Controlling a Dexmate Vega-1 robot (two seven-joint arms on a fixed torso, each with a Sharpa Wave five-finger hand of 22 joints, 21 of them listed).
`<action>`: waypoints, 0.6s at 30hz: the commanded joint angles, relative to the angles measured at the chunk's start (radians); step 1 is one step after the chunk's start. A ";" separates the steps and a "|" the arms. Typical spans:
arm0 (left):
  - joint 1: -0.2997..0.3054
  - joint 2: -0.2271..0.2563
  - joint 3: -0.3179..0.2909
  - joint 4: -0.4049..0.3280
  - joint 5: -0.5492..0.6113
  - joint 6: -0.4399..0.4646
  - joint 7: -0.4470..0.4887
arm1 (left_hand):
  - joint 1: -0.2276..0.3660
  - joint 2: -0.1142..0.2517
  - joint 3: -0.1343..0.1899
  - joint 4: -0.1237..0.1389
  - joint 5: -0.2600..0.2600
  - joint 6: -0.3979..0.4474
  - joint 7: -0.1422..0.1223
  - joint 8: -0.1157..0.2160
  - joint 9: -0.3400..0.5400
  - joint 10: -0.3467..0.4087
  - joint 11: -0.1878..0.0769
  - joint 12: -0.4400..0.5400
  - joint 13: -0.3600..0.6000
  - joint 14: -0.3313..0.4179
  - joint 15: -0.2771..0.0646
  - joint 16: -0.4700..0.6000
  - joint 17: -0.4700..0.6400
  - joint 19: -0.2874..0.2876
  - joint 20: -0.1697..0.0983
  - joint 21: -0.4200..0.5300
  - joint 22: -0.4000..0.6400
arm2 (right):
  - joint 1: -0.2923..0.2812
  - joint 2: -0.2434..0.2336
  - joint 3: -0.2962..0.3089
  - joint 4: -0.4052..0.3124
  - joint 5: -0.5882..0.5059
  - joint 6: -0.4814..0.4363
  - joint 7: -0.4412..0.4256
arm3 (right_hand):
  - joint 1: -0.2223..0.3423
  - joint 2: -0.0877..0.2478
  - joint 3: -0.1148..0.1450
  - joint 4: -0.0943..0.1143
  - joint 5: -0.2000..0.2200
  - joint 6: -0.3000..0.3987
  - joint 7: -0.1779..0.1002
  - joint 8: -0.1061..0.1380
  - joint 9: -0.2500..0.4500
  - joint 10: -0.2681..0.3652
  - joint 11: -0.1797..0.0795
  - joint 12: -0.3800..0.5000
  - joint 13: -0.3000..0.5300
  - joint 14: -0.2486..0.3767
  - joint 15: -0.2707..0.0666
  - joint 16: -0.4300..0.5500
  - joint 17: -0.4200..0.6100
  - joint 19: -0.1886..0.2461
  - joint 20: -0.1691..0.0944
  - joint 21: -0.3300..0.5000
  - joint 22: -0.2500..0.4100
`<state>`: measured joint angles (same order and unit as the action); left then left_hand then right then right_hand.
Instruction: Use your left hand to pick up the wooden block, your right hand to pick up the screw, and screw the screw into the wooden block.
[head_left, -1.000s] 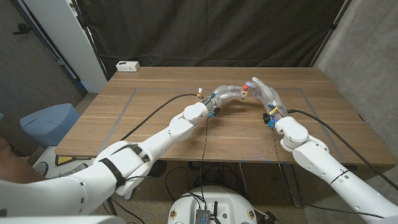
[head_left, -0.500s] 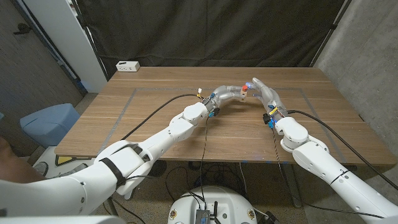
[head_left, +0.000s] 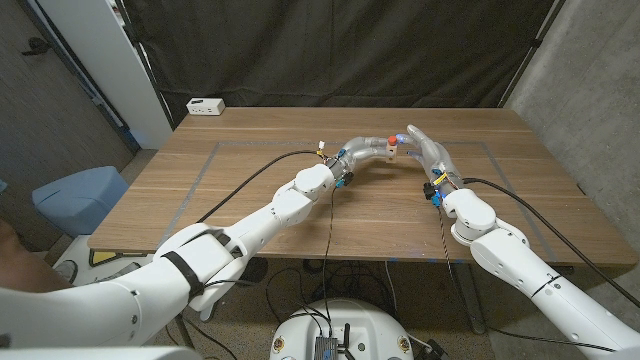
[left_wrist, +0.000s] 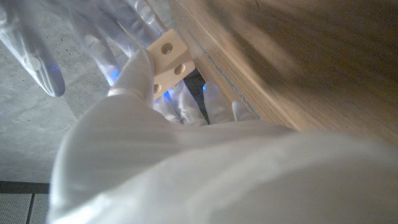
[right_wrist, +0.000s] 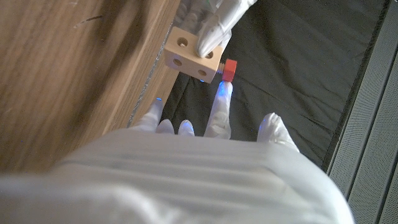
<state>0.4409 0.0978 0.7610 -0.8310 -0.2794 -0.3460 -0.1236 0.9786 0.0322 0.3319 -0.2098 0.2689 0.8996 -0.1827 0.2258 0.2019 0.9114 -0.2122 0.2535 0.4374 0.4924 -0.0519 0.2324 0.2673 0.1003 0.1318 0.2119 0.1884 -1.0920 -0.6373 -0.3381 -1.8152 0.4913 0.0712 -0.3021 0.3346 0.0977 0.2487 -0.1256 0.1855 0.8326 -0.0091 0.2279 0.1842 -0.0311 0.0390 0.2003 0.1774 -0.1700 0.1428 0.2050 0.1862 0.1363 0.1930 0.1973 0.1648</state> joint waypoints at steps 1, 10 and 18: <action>-0.007 -0.010 0.000 0.021 -0.004 -0.004 -0.007 | -0.071 0.086 0.063 0.055 0.005 0.038 0.020 0.006 0.006 0.011 -0.002 0.025 0.159 0.008 -0.054 0.006 0.001 0.006 0.004 0.008 0.002 | -0.012 -0.009 0.009 -0.015 0.004 -0.006 -0.004 | 0.000 0.010 0.002 -0.008 0.003 0.019 0.003 0.009 0.005 0.013 0.003 0.008 0.001 0.002 0.002 0.006 0.002 0.008 0.001 0.001 0.004; -0.012 -0.013 0.001 0.030 -0.003 -0.003 -0.009 | -0.070 0.089 0.064 0.055 0.005 0.033 0.019 0.004 0.006 0.010 -0.002 0.025 0.159 0.006 -0.054 0.006 0.002 0.007 0.005 0.008 0.002 | -0.017 -0.015 0.012 -0.020 0.009 -0.010 0.001 | 0.001 0.011 0.006 -0.011 0.003 0.064 0.005 0.019 0.007 0.041 -0.001 0.010 0.001 0.012 0.003 0.006 0.002 0.018 0.002 0.000 0.003; -0.023 -0.021 0.003 0.053 -0.004 -0.009 -0.017 | -0.071 0.087 0.065 0.054 0.005 0.035 0.021 0.005 0.006 0.010 -0.002 0.025 0.159 0.008 -0.054 0.005 0.001 0.007 0.005 0.008 0.002 | -0.007 -0.033 0.008 -0.018 0.017 -0.017 0.035 | 0.001 0.011 0.008 -0.012 0.002 0.096 0.010 0.024 0.007 0.057 -0.024 0.009 0.001 0.022 -0.003 0.007 0.001 0.031 -0.001 0.000 0.003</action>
<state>0.4295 0.0859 0.7616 -0.8033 -0.2817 -0.3500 -0.1307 0.9786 0.0322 0.3319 -0.2098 0.2701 0.8996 -0.1827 0.2249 0.2023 0.9129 -0.2123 0.2535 0.4373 0.4924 -0.0519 0.2324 0.2671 0.1003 0.1318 0.2119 0.1883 -1.1051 -0.6499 -0.3287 -1.8312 0.4986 0.0629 -0.2993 0.3346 0.0977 0.2556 -0.1324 0.1855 0.9149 -0.0018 0.2433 0.1915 0.0185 0.0229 0.2079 0.1774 -0.1499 0.1411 0.2050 0.1863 0.1579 0.1890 0.1973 0.1649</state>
